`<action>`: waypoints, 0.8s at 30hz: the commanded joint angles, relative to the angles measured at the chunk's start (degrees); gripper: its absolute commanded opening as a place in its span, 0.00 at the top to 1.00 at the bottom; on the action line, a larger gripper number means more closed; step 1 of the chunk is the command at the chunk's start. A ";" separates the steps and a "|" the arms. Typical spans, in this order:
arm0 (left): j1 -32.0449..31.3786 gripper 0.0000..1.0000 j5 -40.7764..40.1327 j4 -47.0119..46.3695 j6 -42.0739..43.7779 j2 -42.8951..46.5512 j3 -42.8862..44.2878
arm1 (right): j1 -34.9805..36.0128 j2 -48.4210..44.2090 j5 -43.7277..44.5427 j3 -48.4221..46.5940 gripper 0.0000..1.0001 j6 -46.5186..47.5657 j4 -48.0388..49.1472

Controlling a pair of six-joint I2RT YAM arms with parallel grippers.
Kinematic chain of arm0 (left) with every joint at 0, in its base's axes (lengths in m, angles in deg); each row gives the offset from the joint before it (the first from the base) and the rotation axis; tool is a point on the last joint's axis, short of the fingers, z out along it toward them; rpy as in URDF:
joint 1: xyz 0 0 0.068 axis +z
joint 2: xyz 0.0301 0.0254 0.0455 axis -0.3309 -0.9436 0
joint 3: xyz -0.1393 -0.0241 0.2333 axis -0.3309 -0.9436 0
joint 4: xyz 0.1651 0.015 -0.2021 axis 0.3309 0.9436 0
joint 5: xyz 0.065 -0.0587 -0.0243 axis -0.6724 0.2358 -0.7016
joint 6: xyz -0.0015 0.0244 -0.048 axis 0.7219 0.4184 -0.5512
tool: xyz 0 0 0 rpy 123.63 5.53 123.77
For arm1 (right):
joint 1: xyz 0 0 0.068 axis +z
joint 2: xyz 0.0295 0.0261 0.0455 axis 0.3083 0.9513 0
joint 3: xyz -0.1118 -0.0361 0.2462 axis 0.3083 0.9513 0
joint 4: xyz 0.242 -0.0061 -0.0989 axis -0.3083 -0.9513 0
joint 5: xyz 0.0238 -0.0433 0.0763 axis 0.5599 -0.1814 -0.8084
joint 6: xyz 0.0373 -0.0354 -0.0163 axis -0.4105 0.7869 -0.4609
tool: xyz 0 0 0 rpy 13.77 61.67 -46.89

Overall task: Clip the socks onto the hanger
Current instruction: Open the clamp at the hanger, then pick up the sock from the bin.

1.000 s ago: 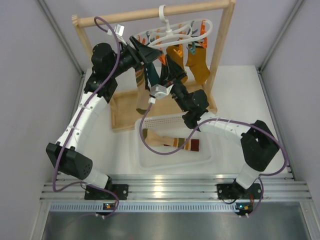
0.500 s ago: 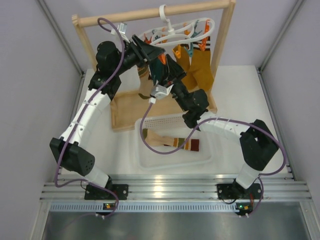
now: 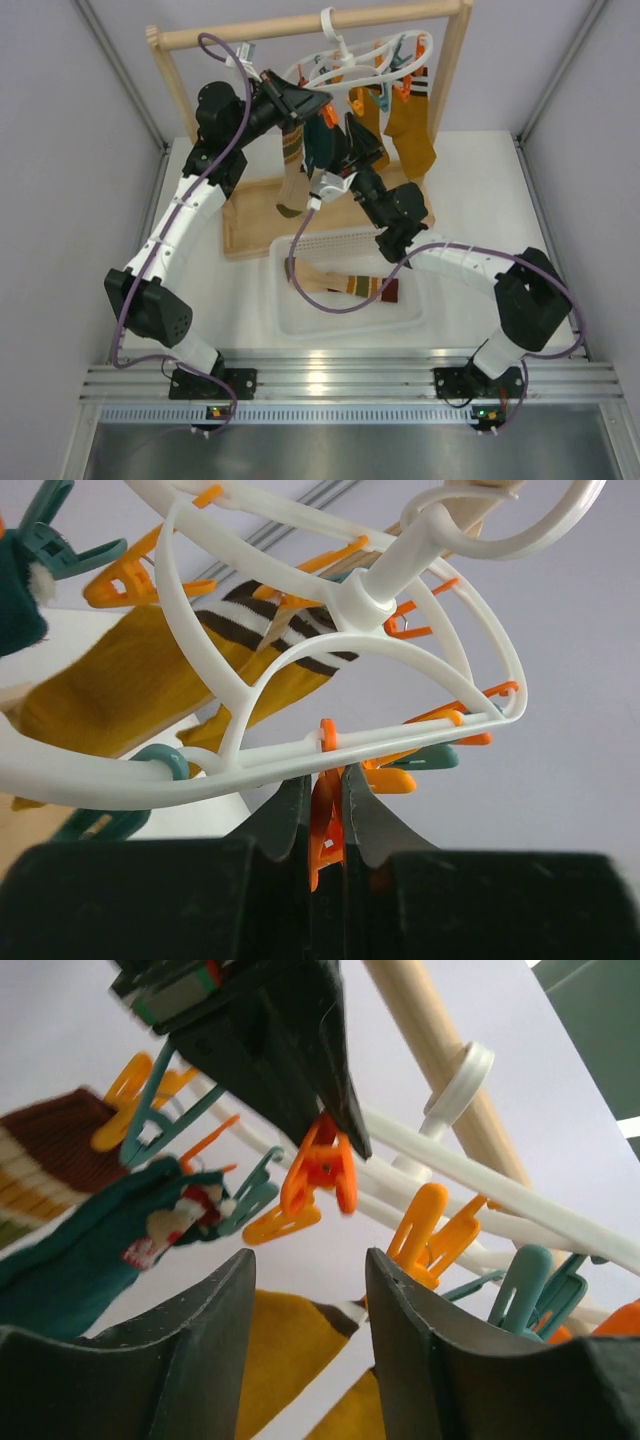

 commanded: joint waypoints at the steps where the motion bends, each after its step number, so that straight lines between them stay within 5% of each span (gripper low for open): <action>1: 0.30 1.00 0.09 -7.66 -0.72 0.16 -0.45 | -0.52 -6.34 2.44 5.36 0.51 -4.32 -6.95; 7: 0.30 1.00 -0.35 -10.12 -0.45 0.34 -2.13 | -2.01 -17.15 -0.01 8.72 0.33 -17.65 -32.15; 11: 0.30 1.00 -0.53 -10.21 0.16 0.25 -2.57 | -6.23 -22.96 -21.87 3.46 0.30 -29.08 -63.96; 14: 0.30 1.00 -0.53 -10.30 0.43 0.34 -2.74 | -5.54 -22.09 -33.10 -0.58 0.23 -25.70 -88.30; 19: 0.39 1.00 -0.71 -10.39 1.13 0.60 -3.18 | -3.51 -16.64 -39.99 -4.19 0.26 -31.22 -101.59; 24: 0.30 1.00 -0.79 -9.86 1.83 1.04 -3.45 | -3.42 -14.44 -30.97 -0.53 0.36 -24.64 -107.51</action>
